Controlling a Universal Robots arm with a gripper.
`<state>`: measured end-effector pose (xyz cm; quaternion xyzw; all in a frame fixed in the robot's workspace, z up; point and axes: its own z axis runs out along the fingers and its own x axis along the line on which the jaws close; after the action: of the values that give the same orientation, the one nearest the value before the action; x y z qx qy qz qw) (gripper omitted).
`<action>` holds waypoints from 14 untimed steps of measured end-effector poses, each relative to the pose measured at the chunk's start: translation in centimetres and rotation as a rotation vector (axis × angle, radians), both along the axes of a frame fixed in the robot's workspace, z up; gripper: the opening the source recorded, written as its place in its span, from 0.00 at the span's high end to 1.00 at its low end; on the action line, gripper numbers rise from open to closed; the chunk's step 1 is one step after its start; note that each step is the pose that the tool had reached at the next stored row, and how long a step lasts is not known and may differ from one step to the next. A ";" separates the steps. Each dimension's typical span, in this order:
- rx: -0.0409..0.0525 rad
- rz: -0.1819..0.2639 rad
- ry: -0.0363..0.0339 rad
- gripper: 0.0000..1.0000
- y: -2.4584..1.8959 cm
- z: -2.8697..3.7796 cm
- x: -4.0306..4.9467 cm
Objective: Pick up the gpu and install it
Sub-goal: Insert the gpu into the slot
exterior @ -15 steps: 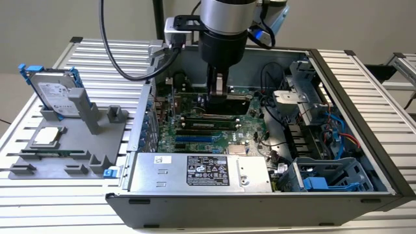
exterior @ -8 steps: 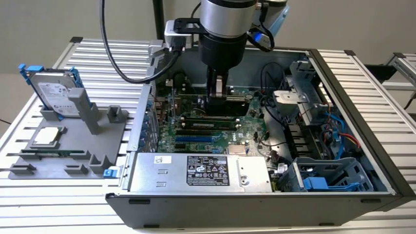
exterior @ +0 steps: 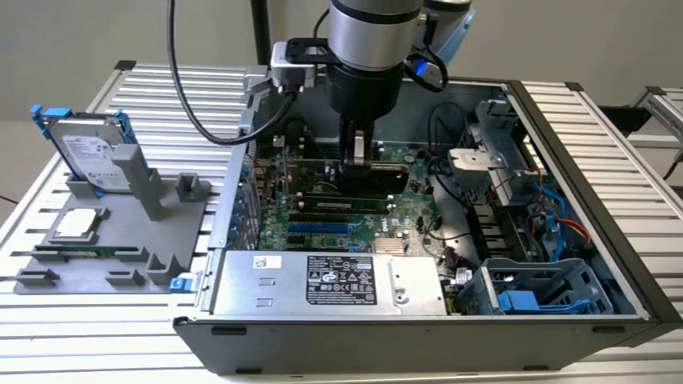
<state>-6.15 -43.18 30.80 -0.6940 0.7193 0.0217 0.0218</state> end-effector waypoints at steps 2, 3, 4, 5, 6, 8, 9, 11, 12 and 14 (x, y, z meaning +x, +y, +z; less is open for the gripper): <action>-0.0001 0.000 -0.0004 1.00 0.00 -0.20 0.00; -0.0001 0.000 -0.0004 1.00 0.00 -0.32 0.00; -0.0001 0.000 -0.0006 1.00 0.00 -0.42 0.00; -0.0001 0.000 -0.0006 1.00 0.00 -0.51 0.00; -0.0001 0.000 -0.0006 1.00 0.00 -0.57 0.00; -0.0004 0.000 -0.0005 1.00 0.00 -0.59 0.00; 0.0000 0.000 -0.0009 1.00 0.00 -0.65 0.00; 0.0002 0.000 -0.0011 1.00 0.00 -0.74 0.00; 0.0000 0.000 -0.0009 1.00 0.00 -0.80 0.00; -0.0002 0.000 -0.0009 1.00 0.00 -0.86 0.00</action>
<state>-6.14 -43.18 29.94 -0.6941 0.7192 0.0213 0.0221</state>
